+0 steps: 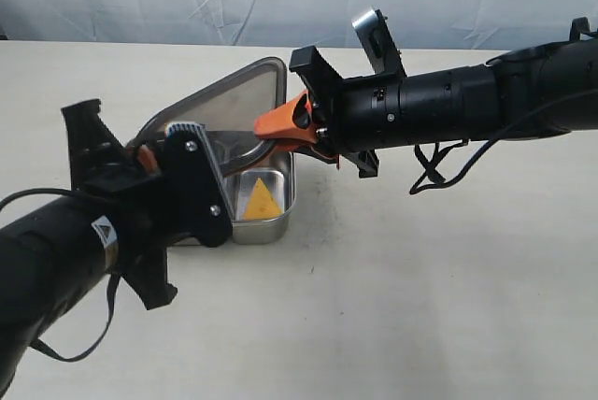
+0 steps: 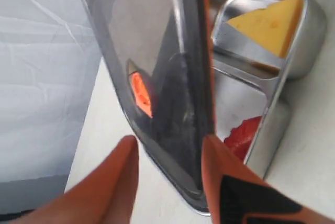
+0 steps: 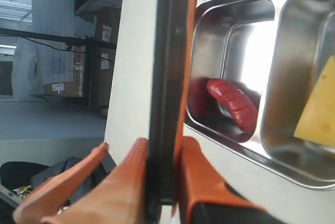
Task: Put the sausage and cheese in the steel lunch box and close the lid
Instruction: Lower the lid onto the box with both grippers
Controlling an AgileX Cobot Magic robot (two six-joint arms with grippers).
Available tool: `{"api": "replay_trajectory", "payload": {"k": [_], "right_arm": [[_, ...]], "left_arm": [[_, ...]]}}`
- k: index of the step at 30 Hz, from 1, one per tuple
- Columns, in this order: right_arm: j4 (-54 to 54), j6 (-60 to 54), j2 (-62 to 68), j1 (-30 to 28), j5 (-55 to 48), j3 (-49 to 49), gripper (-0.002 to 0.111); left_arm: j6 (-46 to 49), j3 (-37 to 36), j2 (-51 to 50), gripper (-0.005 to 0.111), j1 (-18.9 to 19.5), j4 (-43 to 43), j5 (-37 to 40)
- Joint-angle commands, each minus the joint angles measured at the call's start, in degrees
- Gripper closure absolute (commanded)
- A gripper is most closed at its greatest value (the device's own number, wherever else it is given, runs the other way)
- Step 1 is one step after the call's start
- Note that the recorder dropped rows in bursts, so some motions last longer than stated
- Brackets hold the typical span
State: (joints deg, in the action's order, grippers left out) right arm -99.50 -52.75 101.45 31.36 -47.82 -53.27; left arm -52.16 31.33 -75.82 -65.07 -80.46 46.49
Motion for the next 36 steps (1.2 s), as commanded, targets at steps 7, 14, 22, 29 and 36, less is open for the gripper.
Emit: {"api": "replay_trajectory", "payload": {"k": [7, 14, 22, 29, 36], "right_arm": [[-0.4, -1.9, 0.4, -0.7, -2.6, -0.2, 0.109], [-0.4, -6.4, 5.2, -2.7, -8.9, -2.0, 0.109], [-0.4, -10.2, 9.0, -2.7, -10.7, -3.2, 0.109], [-0.4, -10.1, 9.1, -2.7, -4.0, -3.1, 0.109], [-0.4, -7.7, 9.1, -2.6, -2.9, -2.8, 0.109]], "left_arm": [[-12.6, -0.1, 17.4, 0.068, 0.7, 3.2, 8.9], [-12.5, -2.2, 25.5, 0.068, 3.8, 6.1, 6.2], [-12.4, -2.5, 25.8, 0.068, 5.1, 7.8, 3.4], [-12.4, -2.5, 25.8, 0.068, 5.1, 7.8, 2.4], [-12.4, -2.5, 25.8, 0.073, 5.1, 7.4, 1.9]]}}
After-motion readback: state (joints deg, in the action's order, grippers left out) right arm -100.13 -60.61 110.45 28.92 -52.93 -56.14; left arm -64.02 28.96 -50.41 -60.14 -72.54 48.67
